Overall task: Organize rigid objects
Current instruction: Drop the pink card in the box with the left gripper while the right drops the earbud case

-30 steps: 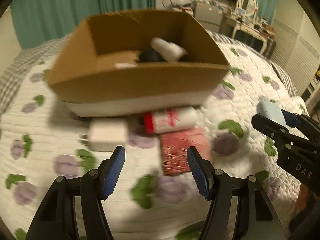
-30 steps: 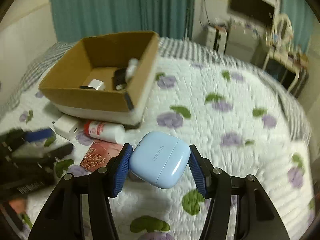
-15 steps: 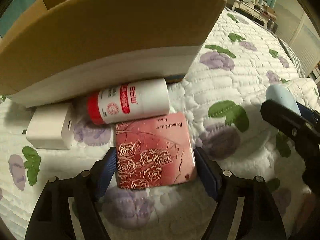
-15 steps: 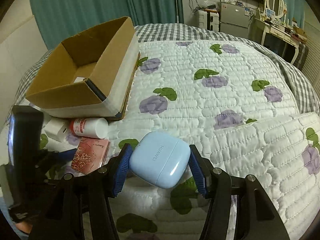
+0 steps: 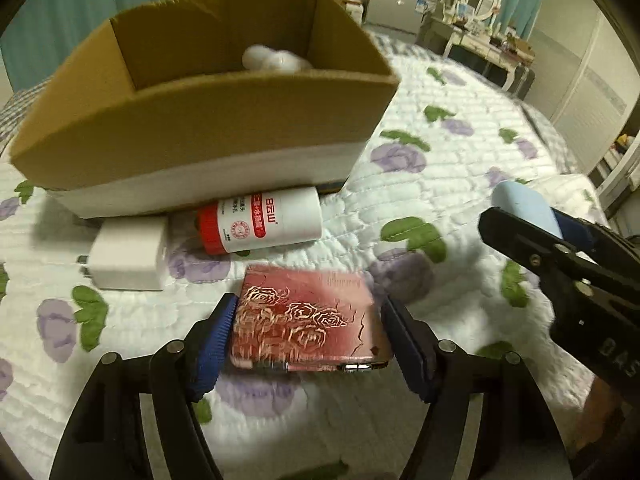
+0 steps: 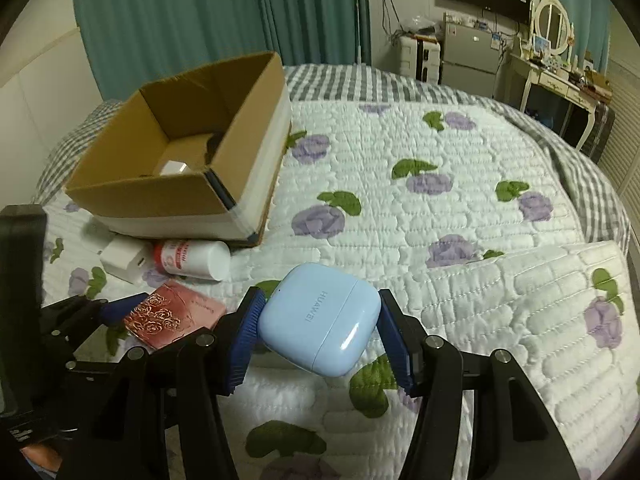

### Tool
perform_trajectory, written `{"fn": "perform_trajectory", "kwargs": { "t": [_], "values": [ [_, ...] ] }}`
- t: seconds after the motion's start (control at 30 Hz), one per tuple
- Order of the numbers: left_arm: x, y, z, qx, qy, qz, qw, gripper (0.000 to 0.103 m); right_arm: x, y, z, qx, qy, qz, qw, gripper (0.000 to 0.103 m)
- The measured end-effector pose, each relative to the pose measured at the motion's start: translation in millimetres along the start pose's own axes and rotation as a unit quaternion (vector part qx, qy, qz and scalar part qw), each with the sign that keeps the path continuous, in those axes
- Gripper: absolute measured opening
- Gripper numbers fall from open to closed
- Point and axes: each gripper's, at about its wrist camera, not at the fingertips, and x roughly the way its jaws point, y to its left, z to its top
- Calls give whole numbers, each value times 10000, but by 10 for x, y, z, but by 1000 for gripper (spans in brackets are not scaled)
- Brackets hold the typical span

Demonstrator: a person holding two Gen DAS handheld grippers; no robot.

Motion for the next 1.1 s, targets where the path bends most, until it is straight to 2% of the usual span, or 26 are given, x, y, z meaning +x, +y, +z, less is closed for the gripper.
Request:
{"fn": "perform_trajectory", "kwargs": {
  "t": [0.03,0.07,0.1,0.33,0.43,0.6,0.87,1.03,1.1],
  "values": [
    [-47,5,-11,-3,-37,10,10000,31,-48,17,5,-18,-40,-21,10000,56],
    [-94,21,-27,9,-73,42,10000,25,-87,40,8,-50,-74,-43,10000,56],
    [-137,70,-43,-83,6,-238,9997,23,-135,66,11,-86,-110,-79,9999,56],
    [-218,135,-44,-170,11,-572,9982,16,-409,237,-32,-227,-223,-235,9992,56],
    [-459,110,-25,-108,-270,-692,9972,11,-492,266,-73,-235,-208,-321,9990,56],
    [-841,114,65,-39,-718,-738,9947,10,-684,326,-61,-256,-308,-420,9983,56],
    [-1370,326,401,-65,-1384,-446,9894,10,-974,593,151,-546,-631,-382,9958,56],
    [-1583,557,840,-93,-1846,-184,9826,10,-1044,767,504,-738,-835,-114,9937,56],
    [-1565,641,993,-96,-1897,-76,9818,10,-1014,833,683,-827,-919,-35,9923,56]
  ]
}}
